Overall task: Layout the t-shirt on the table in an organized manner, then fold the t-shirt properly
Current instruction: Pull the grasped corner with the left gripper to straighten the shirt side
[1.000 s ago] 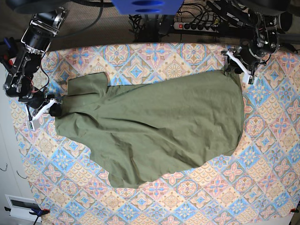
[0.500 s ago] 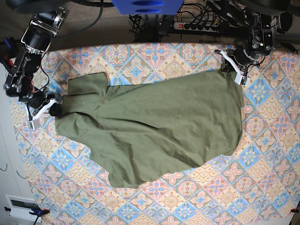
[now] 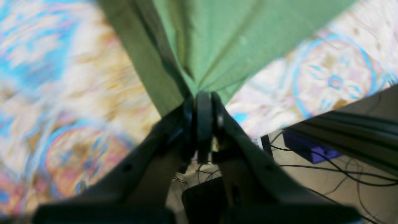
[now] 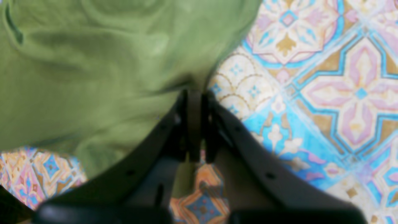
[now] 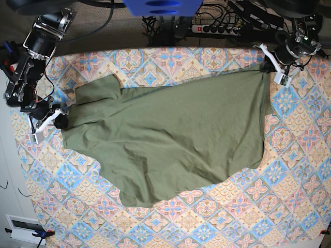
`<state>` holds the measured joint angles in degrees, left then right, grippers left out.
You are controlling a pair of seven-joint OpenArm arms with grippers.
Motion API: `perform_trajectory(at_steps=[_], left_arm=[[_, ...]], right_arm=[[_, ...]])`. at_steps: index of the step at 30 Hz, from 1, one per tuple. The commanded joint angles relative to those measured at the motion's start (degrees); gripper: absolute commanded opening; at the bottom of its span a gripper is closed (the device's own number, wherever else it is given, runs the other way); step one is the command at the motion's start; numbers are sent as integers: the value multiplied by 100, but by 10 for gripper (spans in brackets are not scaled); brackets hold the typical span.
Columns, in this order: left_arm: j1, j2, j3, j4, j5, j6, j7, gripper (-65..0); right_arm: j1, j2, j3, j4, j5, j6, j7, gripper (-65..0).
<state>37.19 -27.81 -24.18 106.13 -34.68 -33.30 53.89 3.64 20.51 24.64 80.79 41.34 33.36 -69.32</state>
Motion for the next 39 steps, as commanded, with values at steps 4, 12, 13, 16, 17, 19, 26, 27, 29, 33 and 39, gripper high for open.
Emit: perform_trajectory(at_steps=[4,12,13,16,17,19,26,27,29,33,39], left_arm=[[154,-230,-21,29,-212,-129,-31,-650],[154,-230,-12,-463,-203,-121,-22,-612],[162,-238,-12,-498,-203,-112,-13,-576],[171,-238,-12,-534,-203,-112,172,-461],[171,-238,-12,-525,-203,-112,277,-424],[171,-238,-12,-516,-212,-112,497,-346],[540,-238,-214,-498,-247,-129,444,-248],[549,-221,-241,-498,-247,-129,400,-248],[532,-133,-267,-481,-299,-129,383,-248],[400,104,-302,20,-704,-138,400,-248],[373,421,-179,715,-1126,-138,497,-248]], right_arm=[[106,125,28,118,116,26,79,-639],[98,125,28,127,116,26,88,-639],[98,125,28,127,116,26,88,-639],[98,125,19,127,116,26,88,-639],[98,125,19,127,116,26,88,-639],[98,125,19,127,116,26,79,-639],[89,125,10,110,116,26,88,-639],[89,125,10,101,116,26,88,-639],[89,125,10,92,116,26,88,-639],[89,125,10,92,116,26,88,-639],[98,125,2,118,116,26,79,-639]])
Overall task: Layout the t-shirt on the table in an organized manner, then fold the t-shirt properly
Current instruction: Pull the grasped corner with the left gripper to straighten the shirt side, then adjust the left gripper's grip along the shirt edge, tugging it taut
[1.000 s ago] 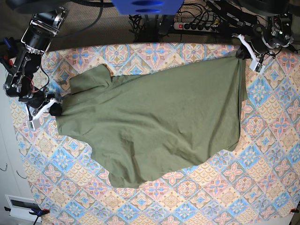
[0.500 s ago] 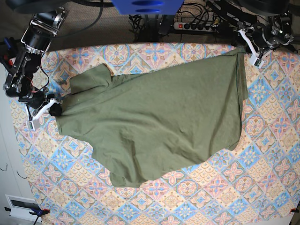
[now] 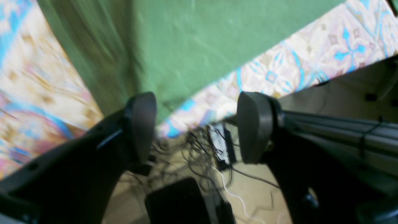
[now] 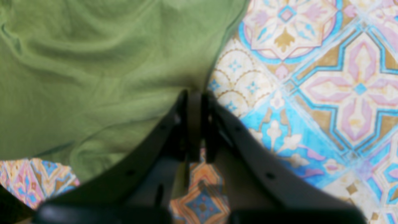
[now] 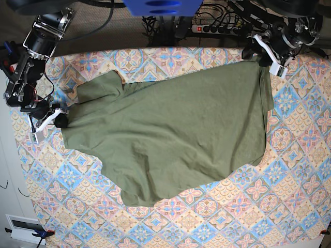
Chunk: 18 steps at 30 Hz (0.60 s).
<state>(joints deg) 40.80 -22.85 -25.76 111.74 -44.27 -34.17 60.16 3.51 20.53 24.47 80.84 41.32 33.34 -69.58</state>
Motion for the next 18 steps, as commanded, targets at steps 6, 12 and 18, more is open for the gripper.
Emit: perform_trajectory(at_steps=[6,12,18], left_arm=[[-427,215,4,118,-140,-16,-78,-248],[-1016,435,4,-867,484,-16,-86,-248],[-1095,294,-154,-1148,897,-16,-139,-249]], right_arm=[[102,122,19,96,118,28,114,-639],[93,122,19,114,118,28,105,-639],[102,122,19,114,118,28,105,-639]])
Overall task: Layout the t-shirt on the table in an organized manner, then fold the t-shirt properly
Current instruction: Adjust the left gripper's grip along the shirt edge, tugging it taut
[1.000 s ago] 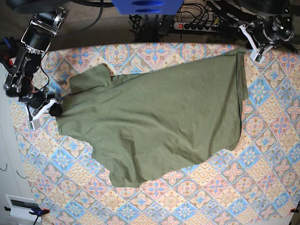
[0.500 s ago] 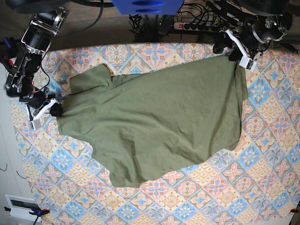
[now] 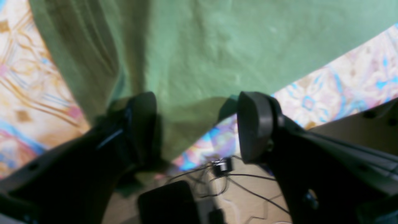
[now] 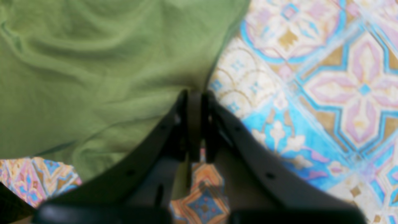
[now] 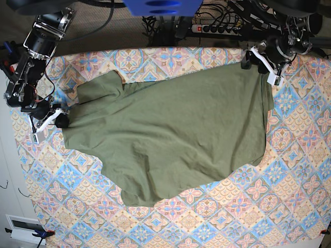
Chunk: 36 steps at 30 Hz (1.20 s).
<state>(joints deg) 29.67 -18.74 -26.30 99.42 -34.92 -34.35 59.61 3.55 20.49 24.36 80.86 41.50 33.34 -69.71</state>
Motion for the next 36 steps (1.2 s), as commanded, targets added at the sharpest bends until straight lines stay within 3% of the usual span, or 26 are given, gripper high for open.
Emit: perform_trajectory(at_steps=[1,8,18,23,36], left_arm=[[18,-117,-249,58,59,2,-85,-249],[-9,-135,-1093,-328,235,2,-340,-249],[1424,-135,-890,753,-627,-42,-331,-249],[1521,-99,-890,665,-706,-42,-348,-249],[1310,428,-908,375,-706,-42,-340,-249]], right_arm=[[98,127,30,112,101,28,127,-639],[89,127,30,112,101,28,127,-639],[71,127,30,121,101,28,119,-639],[71,127,30,121,101,28,110,-639],[62,127,39,129,119,28,92,-639]])
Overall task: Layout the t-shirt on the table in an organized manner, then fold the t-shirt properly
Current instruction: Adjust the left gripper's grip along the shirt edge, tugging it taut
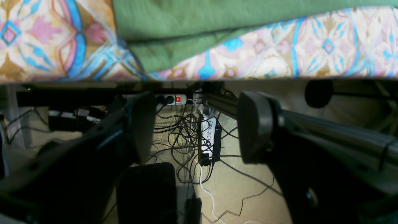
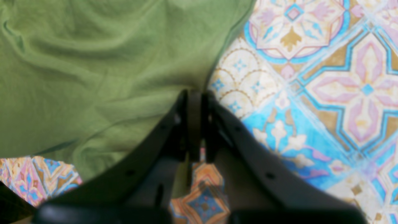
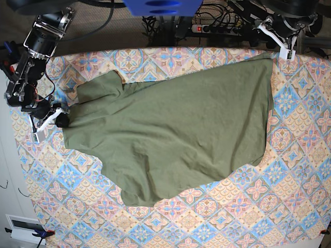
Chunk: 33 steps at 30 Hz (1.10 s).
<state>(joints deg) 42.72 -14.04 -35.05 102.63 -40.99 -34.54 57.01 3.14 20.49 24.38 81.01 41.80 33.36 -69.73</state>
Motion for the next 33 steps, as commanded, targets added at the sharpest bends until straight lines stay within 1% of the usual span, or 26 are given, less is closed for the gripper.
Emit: perform_trajectory(at_steps=[1,5,9,11,18,22,24,29,33], left_arm=[[-65,20,-34,-26,-99,-22,-79,-249],[-224,37,-34,-316,-134,-22,-79,-249],[-232,28,-42,-553,-564,4,-79,-249],[-241,11,-42,-659,-679,13,-79,-249],[-399,20,-42,-834,-749,13,-79,-249],[-382,2,-51,-834,-1250,13,-71,-249],[-373,-33,-183,-834,-1417,13,-53,-249],[-522,-33,-649,-826,-1760,13,554,-249],[-663,-15,-1106,-834,-1822,4,791,-249]], right_arm=[[104,127,37,114,88,26,94,-639],[104,127,37,114,88,26,94,-639],[104,127,37,114,88,26,94,-639],[104,127,37,114,88,26,94,-639],[104,127,37,114,88,26,94,-639],[104,127,37,114,79,26,94,-639],[104,127,37,114,79,26,103,-639],[113,127,37,105,79,26,103,-639],[113,127,28,105,79,26,103,-639]])
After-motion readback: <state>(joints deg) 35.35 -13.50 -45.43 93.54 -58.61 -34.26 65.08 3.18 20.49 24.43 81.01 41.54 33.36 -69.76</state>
